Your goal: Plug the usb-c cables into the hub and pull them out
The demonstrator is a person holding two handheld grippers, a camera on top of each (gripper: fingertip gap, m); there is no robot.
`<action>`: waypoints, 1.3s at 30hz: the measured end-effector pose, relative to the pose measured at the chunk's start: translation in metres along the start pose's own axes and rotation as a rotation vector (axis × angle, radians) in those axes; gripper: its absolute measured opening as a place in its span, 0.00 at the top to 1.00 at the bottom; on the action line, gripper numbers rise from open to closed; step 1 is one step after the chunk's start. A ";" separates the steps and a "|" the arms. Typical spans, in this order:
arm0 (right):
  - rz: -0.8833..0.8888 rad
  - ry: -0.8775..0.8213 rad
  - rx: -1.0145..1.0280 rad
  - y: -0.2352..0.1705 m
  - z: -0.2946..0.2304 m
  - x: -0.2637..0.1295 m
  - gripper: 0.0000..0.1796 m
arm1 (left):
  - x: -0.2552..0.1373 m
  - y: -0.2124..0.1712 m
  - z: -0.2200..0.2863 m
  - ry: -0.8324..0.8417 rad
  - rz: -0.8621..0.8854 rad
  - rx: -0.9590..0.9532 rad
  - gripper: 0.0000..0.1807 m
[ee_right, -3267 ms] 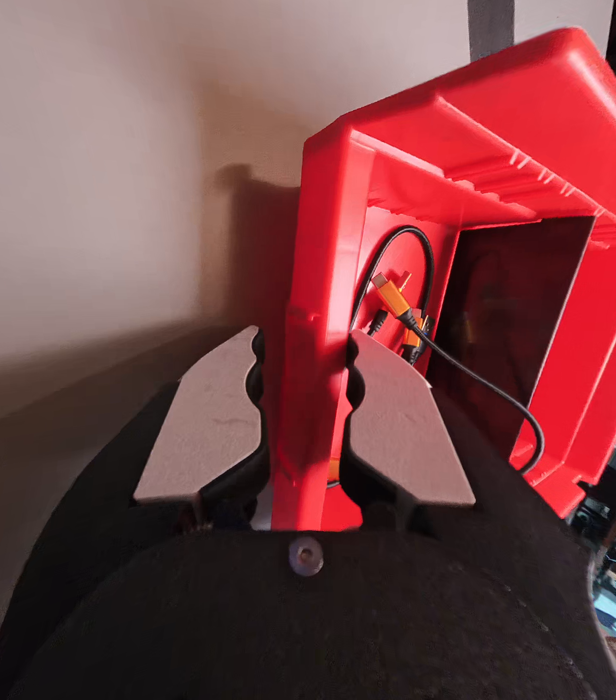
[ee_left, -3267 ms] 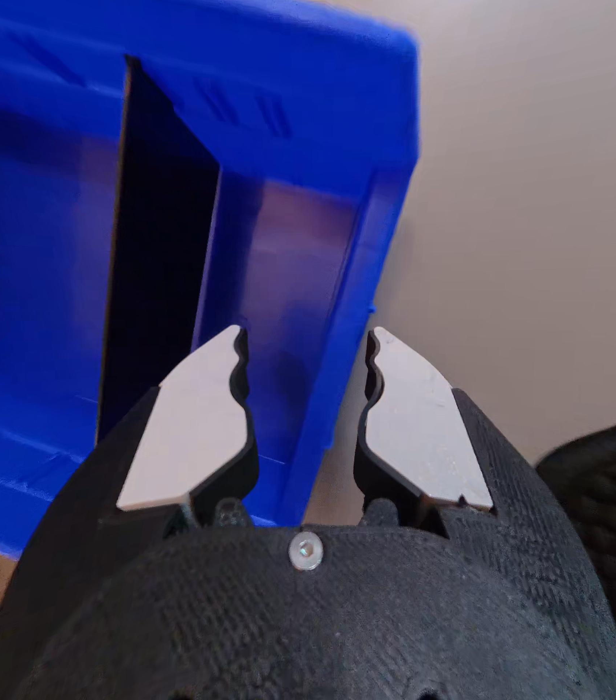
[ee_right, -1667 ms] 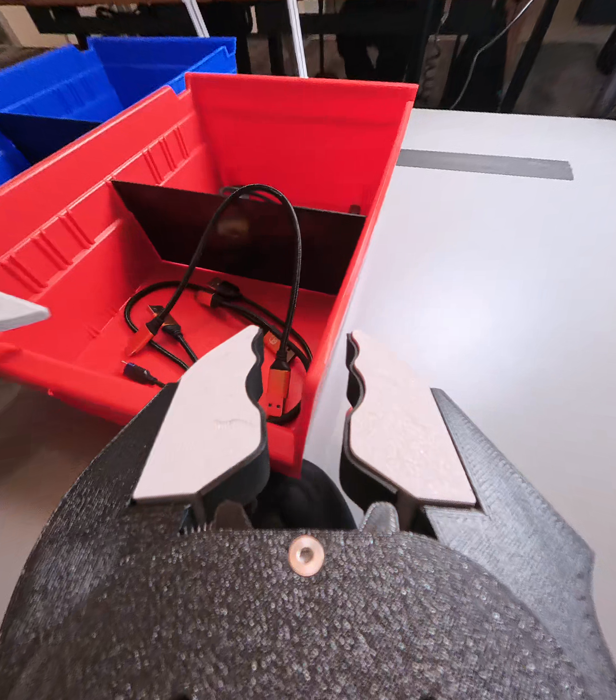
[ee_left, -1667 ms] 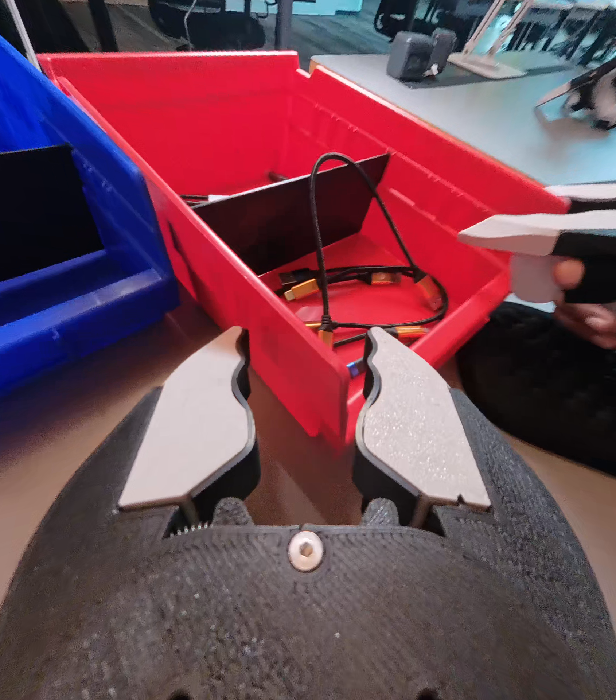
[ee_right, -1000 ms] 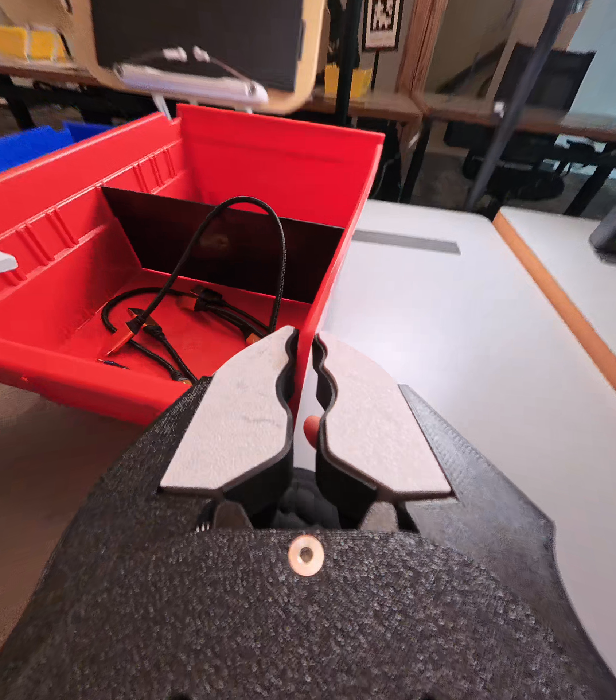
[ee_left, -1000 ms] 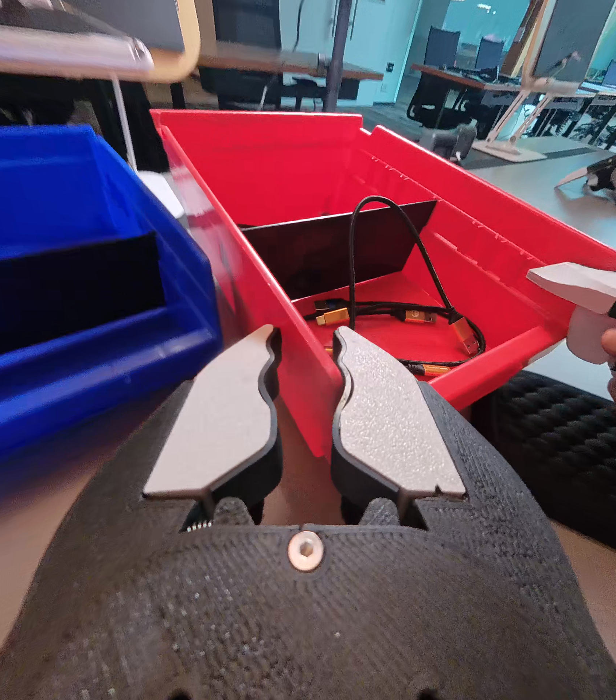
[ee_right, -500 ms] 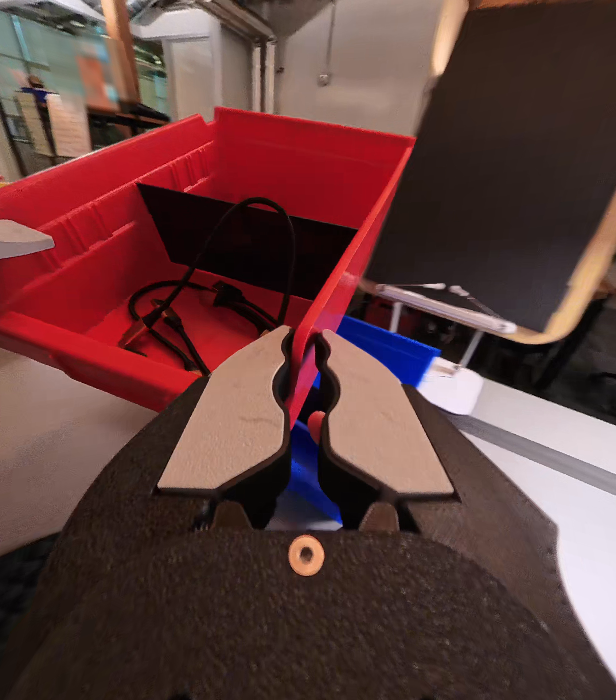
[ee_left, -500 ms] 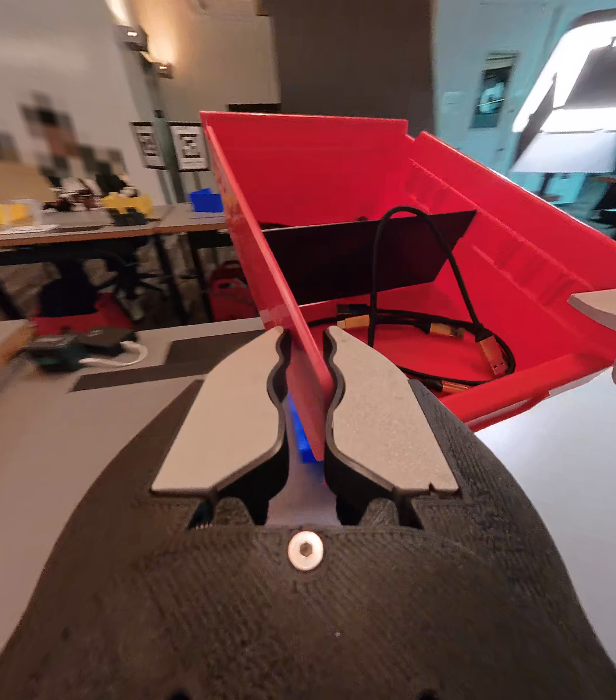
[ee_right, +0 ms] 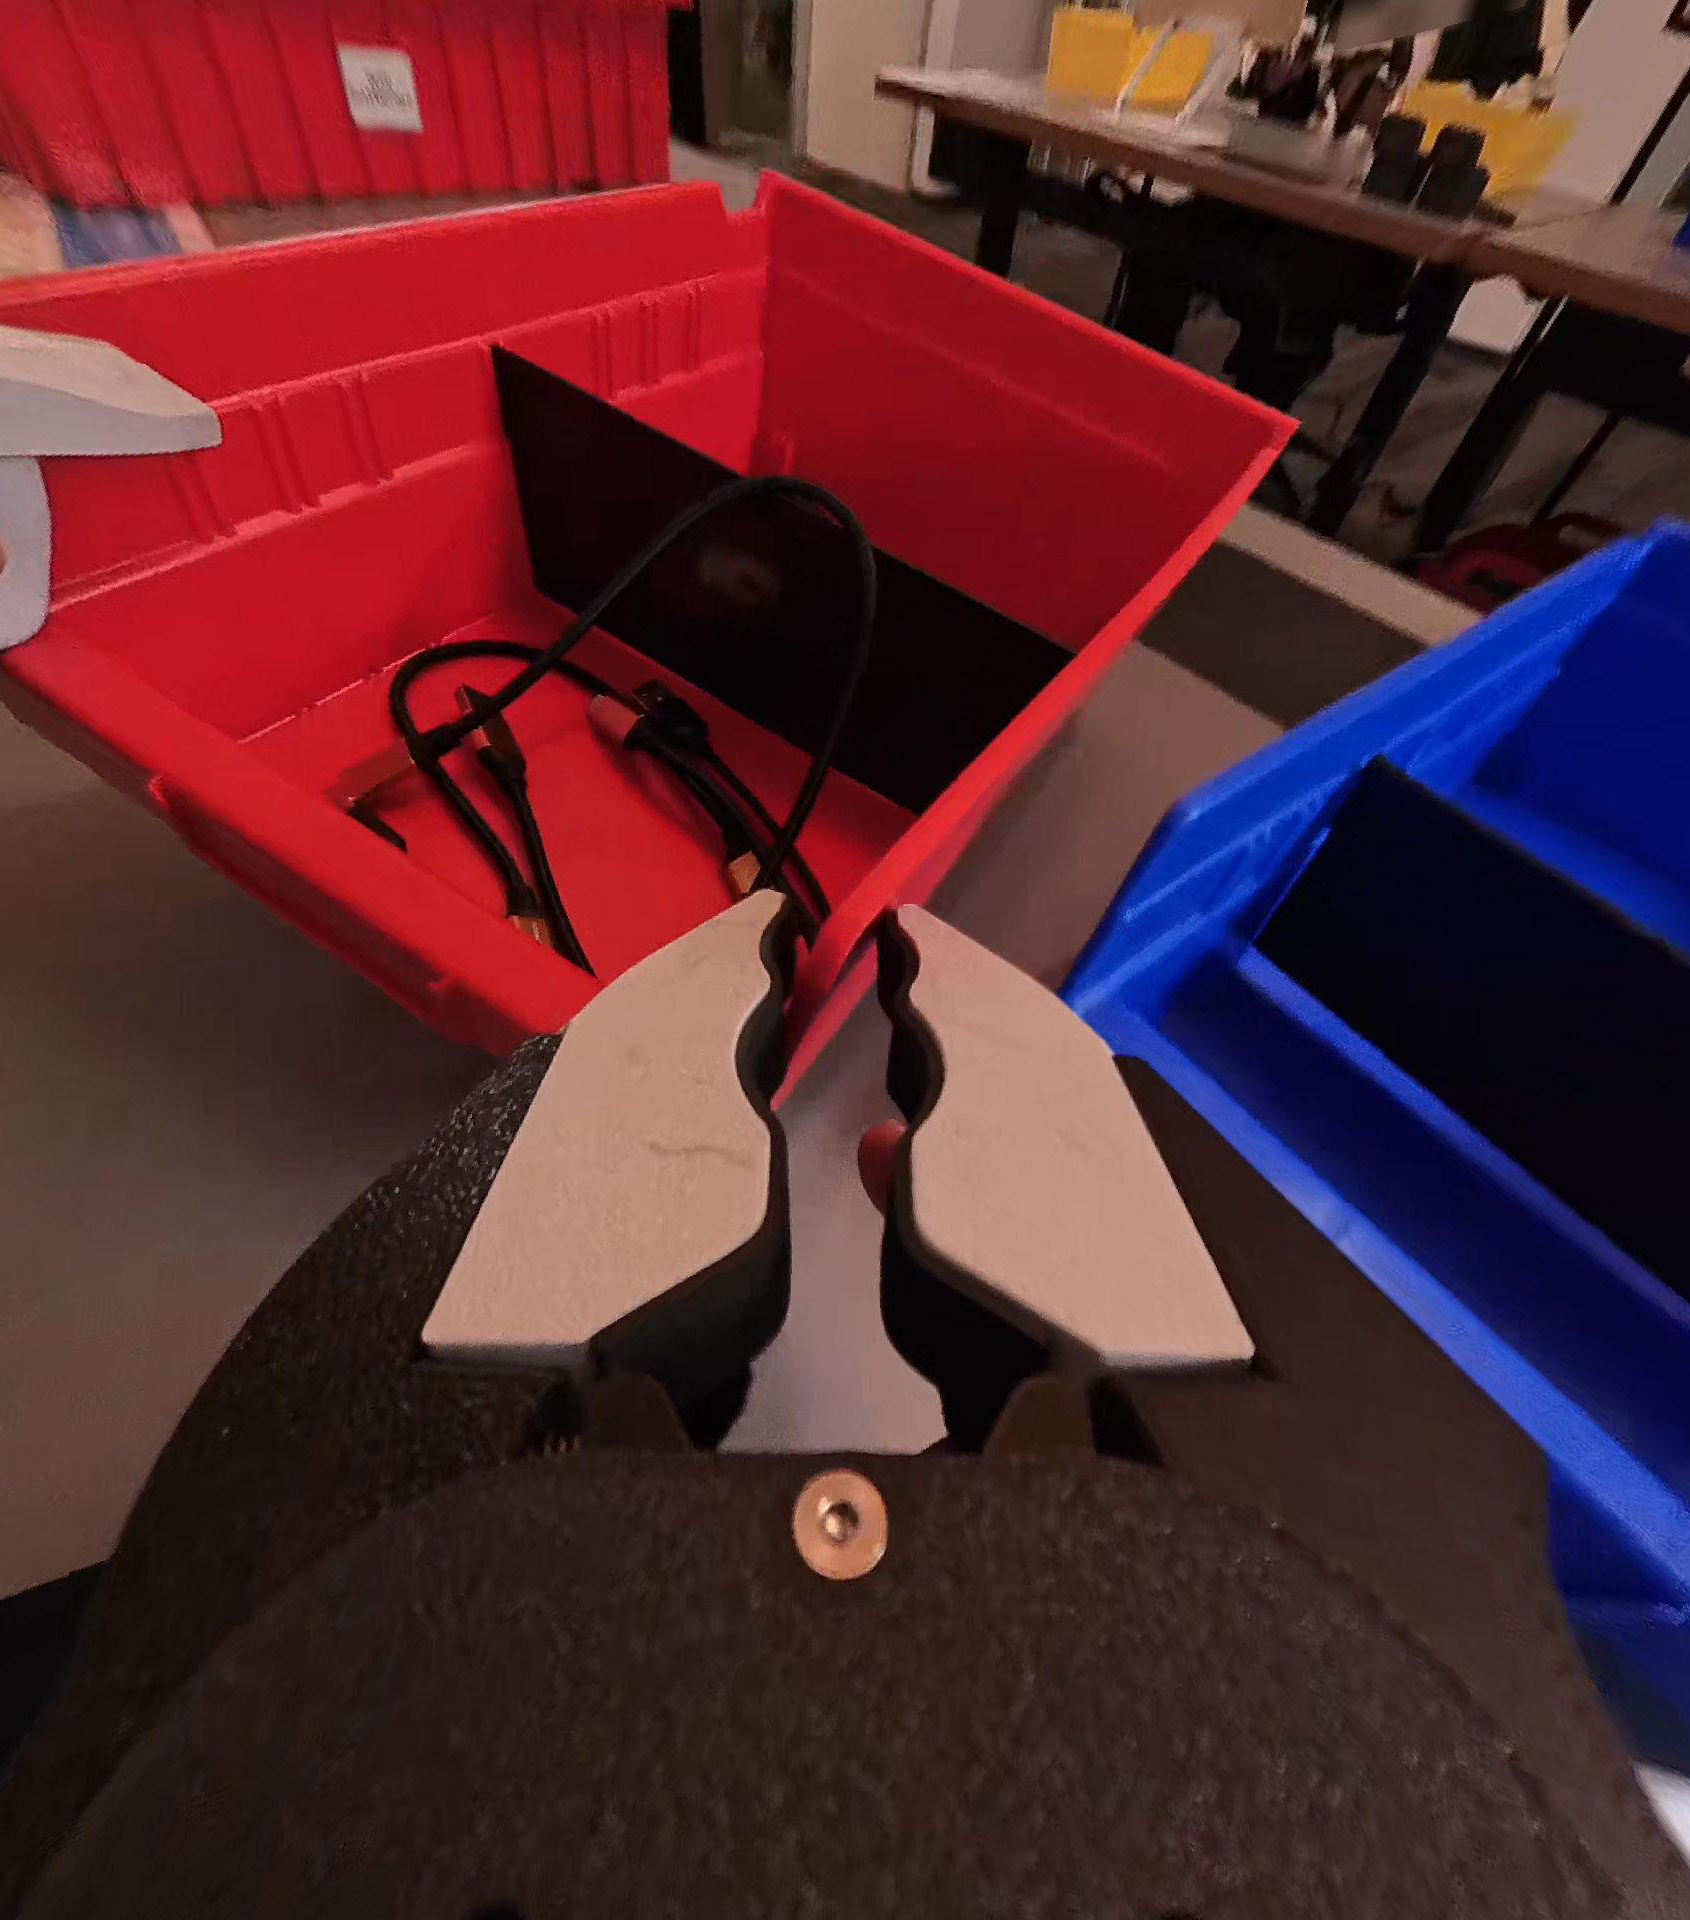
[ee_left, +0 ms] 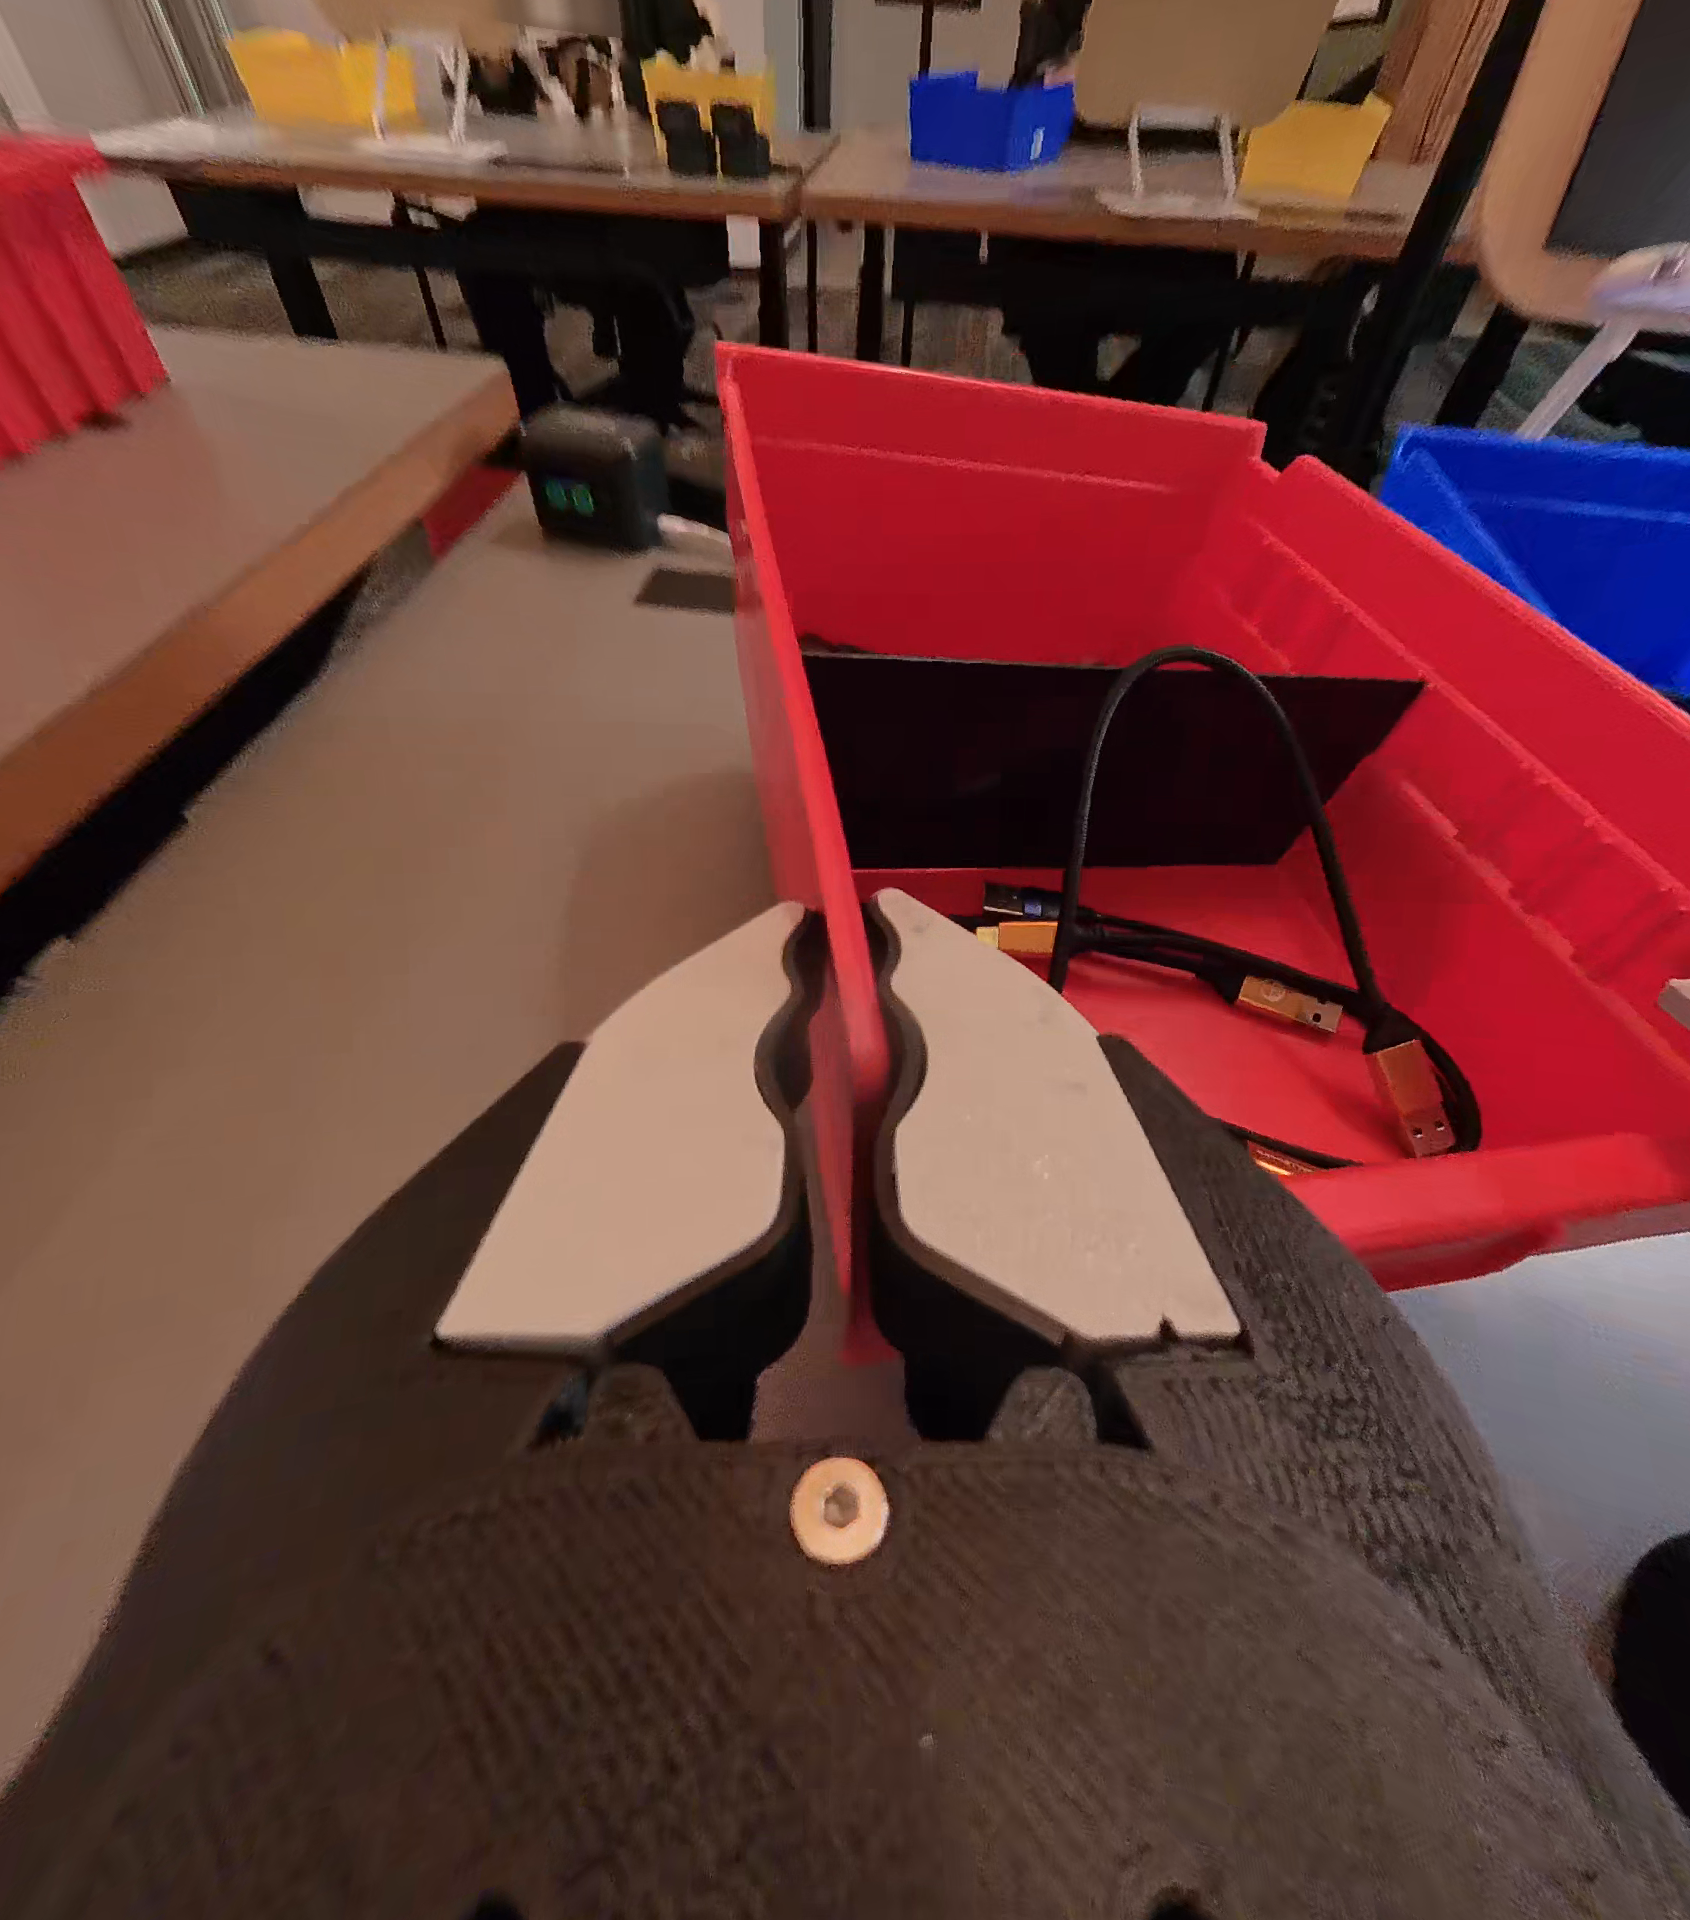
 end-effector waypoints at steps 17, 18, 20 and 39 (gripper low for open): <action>-0.315 0.205 -0.414 -0.004 0.127 -0.093 0.76 | 0.001 0.018 0.090 -0.564 -0.222 0.620 0.74; -0.373 0.196 -0.489 -0.006 0.130 -0.084 0.75 | 0.007 0.014 0.101 -0.604 -0.282 0.697 0.72; -0.490 0.200 -0.613 -0.013 0.132 -0.063 0.72 | 0.022 0.001 0.121 -0.625 -0.414 0.905 0.67; -0.690 -0.088 -0.645 -0.094 0.189 -0.169 0.81 | 0.059 -0.027 0.164 -0.717 -0.536 1.124 0.83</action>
Point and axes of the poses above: each gripper's, where its closed fingertips meet, x out along the fingers, y out of its top, z = x × y across the jaws, the point moved 10 cm from there along -x, back along the fingers, and after that the axes turned 6 degrees about x, right-handed, at the moved point
